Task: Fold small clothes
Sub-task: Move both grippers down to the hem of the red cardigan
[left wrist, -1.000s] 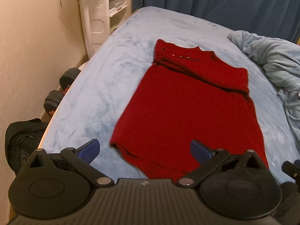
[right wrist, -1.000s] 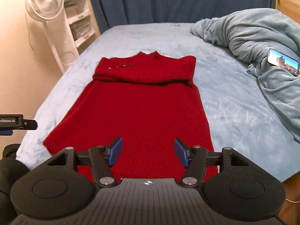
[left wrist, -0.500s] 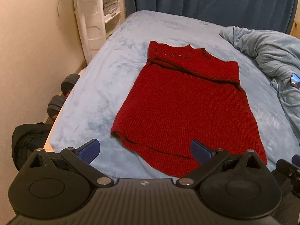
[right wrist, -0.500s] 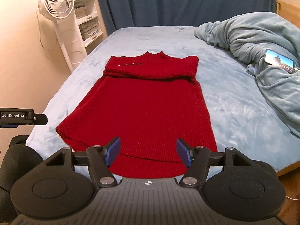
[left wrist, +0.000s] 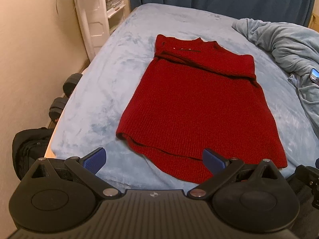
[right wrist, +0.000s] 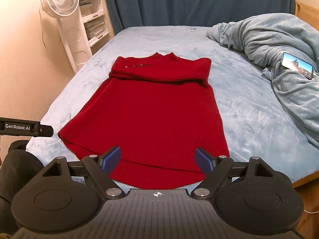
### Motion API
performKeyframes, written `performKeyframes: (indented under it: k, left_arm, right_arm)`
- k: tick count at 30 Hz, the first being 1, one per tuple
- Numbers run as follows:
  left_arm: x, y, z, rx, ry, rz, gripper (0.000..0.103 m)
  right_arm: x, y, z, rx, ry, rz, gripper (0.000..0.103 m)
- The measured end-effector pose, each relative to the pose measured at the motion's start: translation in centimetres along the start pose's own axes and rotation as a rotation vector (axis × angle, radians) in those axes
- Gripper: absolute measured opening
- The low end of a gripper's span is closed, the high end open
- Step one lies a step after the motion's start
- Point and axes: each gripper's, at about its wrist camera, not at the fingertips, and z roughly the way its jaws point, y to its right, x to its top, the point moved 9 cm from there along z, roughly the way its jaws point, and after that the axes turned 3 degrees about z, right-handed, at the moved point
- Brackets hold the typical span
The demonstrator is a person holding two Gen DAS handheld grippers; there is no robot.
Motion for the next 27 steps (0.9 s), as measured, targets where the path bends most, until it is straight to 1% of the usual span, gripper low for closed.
performKeyframes:
  k: [8, 16, 23, 27]
  left_arm:
    - [0.4, -0.4, 1.1, 0.015, -0.014, -0.002, 0.103]
    - [1.1, -1.4, 2.5, 0.046, -0.030, -0.019, 0.103]
    - [2.4, -1.9, 4.2, 0.070, -0.043, -0.027, 0.103]
    - [3.4, -2.0, 5.8, 0.074, -0.042, -0.024, 0.103]
  right_arm:
    - [-0.1, 0.3, 0.9, -0.016, -0.016, 0.009, 0.088]
    - [-0.1, 1.5, 2.4, -0.049, -0.042, 0.024, 0.088]
    - [0.3, 2.7, 4.1, -0.071, -0.063, 0.037, 0.089]
    - [0.9, 4.1, 5.4, -0.096, -0.069, 0.049, 0.089]
